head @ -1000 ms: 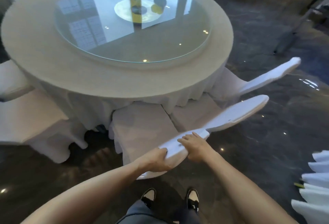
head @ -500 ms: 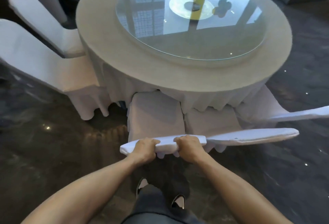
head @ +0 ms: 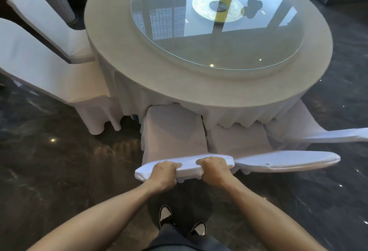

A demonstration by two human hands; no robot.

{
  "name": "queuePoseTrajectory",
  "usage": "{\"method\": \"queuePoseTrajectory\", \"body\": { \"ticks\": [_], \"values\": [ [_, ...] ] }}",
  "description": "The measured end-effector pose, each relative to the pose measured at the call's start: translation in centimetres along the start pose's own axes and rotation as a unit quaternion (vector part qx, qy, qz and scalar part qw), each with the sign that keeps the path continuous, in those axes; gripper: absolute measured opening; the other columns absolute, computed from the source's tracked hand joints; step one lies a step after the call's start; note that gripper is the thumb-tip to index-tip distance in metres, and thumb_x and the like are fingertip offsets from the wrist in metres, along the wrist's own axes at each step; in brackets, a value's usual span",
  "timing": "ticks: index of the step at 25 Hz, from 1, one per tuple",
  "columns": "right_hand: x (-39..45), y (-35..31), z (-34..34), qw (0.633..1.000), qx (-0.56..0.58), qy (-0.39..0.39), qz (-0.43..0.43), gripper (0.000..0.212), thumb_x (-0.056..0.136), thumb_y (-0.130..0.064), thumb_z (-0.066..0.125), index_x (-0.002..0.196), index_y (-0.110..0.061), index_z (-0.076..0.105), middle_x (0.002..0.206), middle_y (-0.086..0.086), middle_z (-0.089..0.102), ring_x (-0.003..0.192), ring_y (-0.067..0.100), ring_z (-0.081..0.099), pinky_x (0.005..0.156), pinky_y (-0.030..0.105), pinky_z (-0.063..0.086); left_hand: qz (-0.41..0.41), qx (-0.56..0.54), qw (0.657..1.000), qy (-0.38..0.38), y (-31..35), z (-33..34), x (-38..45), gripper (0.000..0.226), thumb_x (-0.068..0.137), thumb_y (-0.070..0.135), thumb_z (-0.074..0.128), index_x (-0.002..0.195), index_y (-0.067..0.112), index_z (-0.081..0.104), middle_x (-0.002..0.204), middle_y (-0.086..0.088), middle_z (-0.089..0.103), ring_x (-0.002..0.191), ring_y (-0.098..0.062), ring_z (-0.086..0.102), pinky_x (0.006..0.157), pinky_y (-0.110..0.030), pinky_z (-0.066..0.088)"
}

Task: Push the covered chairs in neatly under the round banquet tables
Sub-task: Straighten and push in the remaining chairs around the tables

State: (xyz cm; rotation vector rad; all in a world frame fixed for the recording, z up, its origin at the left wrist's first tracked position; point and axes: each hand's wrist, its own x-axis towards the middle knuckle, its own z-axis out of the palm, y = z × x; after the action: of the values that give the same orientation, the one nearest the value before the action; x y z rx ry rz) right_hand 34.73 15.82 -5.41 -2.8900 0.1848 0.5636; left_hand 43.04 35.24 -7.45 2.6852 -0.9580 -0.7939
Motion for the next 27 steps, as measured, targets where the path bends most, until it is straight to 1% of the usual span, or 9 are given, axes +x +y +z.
{"method": "queuePoseTrajectory", "body": {
  "ticks": [3, 7, 11, 16, 17, 19, 22, 25, 27],
  "values": [
    [1.0, 0.3, -1.3, 1.0, -0.008, -0.001, 0.005, 0.024, 0.075, -0.021, 0.06, 0.097, -0.029, 0.064, 0.092, -0.003, 0.069, 0.089, 0.022, 0.063, 0.076, 0.036, 0.048, -0.005, -0.005, 1.0, 0.001, 0.2, -1.1, 1.1, 0.064, 0.073, 0.023, 0.061, 0.136, 0.034, 0.055, 0.12, -0.005, 0.068, 0.107, -0.028, 0.061, 0.093, -0.036, 0.047],
    [1.4, 0.6, -2.2, 1.0, -0.015, -0.015, -0.008, 0.021, 0.073, -0.024, 0.062, 0.093, -0.031, 0.061, 0.092, -0.003, 0.068, 0.087, 0.022, 0.062, 0.072, 0.034, 0.044, 0.006, -0.007, 1.0, 0.009, 0.1, -1.2, 1.9, 0.062, 0.076, 0.027, 0.064, 0.137, 0.034, 0.054, 0.121, -0.006, 0.067, 0.107, -0.028, 0.061, 0.093, -0.036, 0.046],
    [1.0, 1.9, -2.4, 0.998, 0.035, -0.043, -0.009, 0.02, 0.068, -0.027, 0.067, 0.085, -0.029, 0.057, 0.088, -0.007, 0.065, 0.082, 0.018, 0.061, 0.071, 0.036, 0.05, 0.004, 0.013, 1.0, -0.005, 0.3, -1.5, 2.0, 0.062, 0.078, 0.024, 0.06, 0.139, 0.032, 0.053, 0.125, -0.005, 0.065, 0.11, -0.029, 0.06, 0.094, -0.037, 0.046],
    [-0.5, 4.8, -2.3, 0.996, 0.082, -0.017, -0.02, 0.02, 0.074, -0.026, 0.062, 0.093, -0.032, 0.058, 0.098, -0.009, 0.064, 0.093, 0.017, 0.06, 0.076, 0.035, 0.05, -0.017, 0.013, 1.0, -0.002, 2.3, -1.6, 1.9, 0.049, 0.073, 0.028, 0.061, 0.122, 0.026, 0.059, 0.115, -0.005, 0.067, 0.104, -0.03, 0.062, 0.084, -0.037, 0.048],
    [-1.1, 5.9, -2.4, 0.996, 0.08, -0.007, -0.027, 0.023, 0.078, -0.029, 0.06, 0.101, -0.032, 0.058, 0.103, -0.008, 0.064, 0.098, 0.018, 0.059, 0.078, 0.034, 0.049, -0.018, 0.015, 1.0, 0.006, 3.0, -1.5, 1.8, 0.052, 0.072, 0.028, 0.061, 0.125, 0.027, 0.059, 0.118, -0.004, 0.067, 0.106, -0.029, 0.061, 0.085, -0.037, 0.048],
    [-2.7, 8.8, -2.6, 0.997, 0.068, 0.01, -0.031, 0.043, 0.083, -0.037, 0.061, 0.124, -0.03, 0.055, 0.122, -0.006, 0.061, 0.112, 0.019, 0.056, 0.093, 0.036, 0.046, -0.012, 0.026, 0.999, 0.026, 4.8, -1.5, 2.0, 0.06, 0.072, 0.026, 0.062, 0.132, 0.029, 0.056, 0.122, -0.002, 0.066, 0.108, -0.027, 0.061, 0.088, -0.036, 0.046],
    [-6.2, 15.2, -2.9, 1.0, -0.006, -0.016, 0.009, 0.071, 0.08, -0.042, 0.064, 0.144, -0.028, 0.039, 0.146, -0.003, 0.046, 0.132, 0.02, 0.044, 0.113, 0.043, 0.028, -0.001, 0.062, 0.997, 0.048, 9.8, -1.1, 2.9, 0.056, 0.074, 0.025, 0.064, 0.13, 0.028, 0.055, 0.116, -0.001, 0.068, 0.104, -0.025, 0.062, 0.085, -0.034, 0.047],
    [-10.2, 22.4, -2.3, 0.988, -0.111, -0.076, 0.072, 0.067, 0.075, -0.035, 0.062, 0.138, -0.027, 0.041, 0.137, 0.001, 0.051, 0.125, 0.024, 0.048, 0.112, 0.05, 0.026, -0.021, 0.114, 0.993, 0.035, 14.9, -0.3, 4.4, 0.04, 0.079, 0.02, 0.062, 0.119, 0.024, 0.057, 0.113, -0.003, 0.068, 0.103, -0.025, 0.063, 0.083, -0.037, 0.049],
    [-12.1, 26.2, -1.6, 0.982, -0.149, -0.065, 0.092, 0.062, 0.076, -0.025, 0.062, 0.135, -0.027, 0.042, 0.127, -0.001, 0.056, 0.117, 0.023, 0.051, 0.108, 0.048, 0.03, -0.043, 0.143, 0.989, 0.024, 16.7, -0.1, 5.4, 0.036, 0.079, 0.016, 0.065, 0.115, 0.023, 0.058, 0.109, -0.004, 0.068, 0.099, -0.026, 0.064, 0.082, -0.036, 0.051]
  ]
}}
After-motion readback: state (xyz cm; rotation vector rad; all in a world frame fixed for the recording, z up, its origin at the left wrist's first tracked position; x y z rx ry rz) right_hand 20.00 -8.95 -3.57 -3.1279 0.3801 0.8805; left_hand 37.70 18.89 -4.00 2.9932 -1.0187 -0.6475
